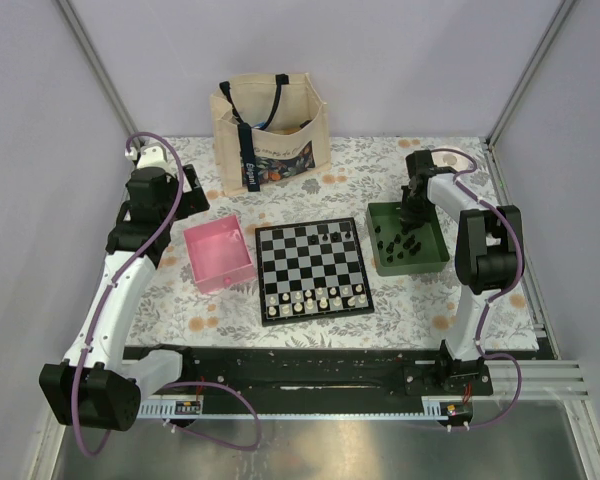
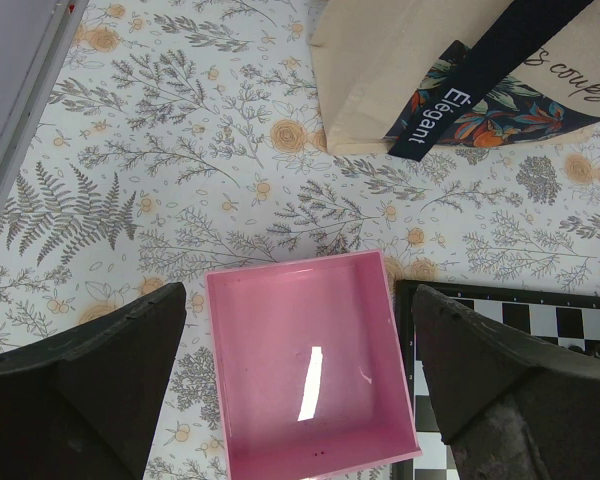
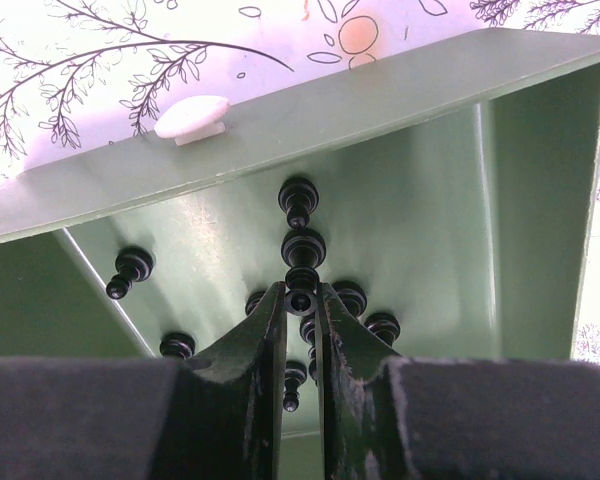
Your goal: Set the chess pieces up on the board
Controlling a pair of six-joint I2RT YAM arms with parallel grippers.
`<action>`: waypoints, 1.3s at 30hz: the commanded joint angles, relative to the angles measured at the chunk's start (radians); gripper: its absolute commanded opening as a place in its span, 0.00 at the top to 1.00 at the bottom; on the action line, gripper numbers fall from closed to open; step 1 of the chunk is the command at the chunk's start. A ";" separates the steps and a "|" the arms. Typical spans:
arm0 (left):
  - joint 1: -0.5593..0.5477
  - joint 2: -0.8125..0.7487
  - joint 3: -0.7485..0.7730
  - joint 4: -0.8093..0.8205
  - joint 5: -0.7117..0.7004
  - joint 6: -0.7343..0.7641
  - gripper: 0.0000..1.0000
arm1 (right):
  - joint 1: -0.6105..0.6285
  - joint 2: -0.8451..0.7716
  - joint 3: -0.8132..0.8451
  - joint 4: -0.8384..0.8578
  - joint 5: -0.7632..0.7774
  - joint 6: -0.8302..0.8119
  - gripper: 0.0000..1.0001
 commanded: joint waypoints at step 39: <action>0.002 -0.027 0.007 0.032 0.029 0.007 0.01 | 0.516 0.198 0.714 -0.250 -0.117 0.022 1.00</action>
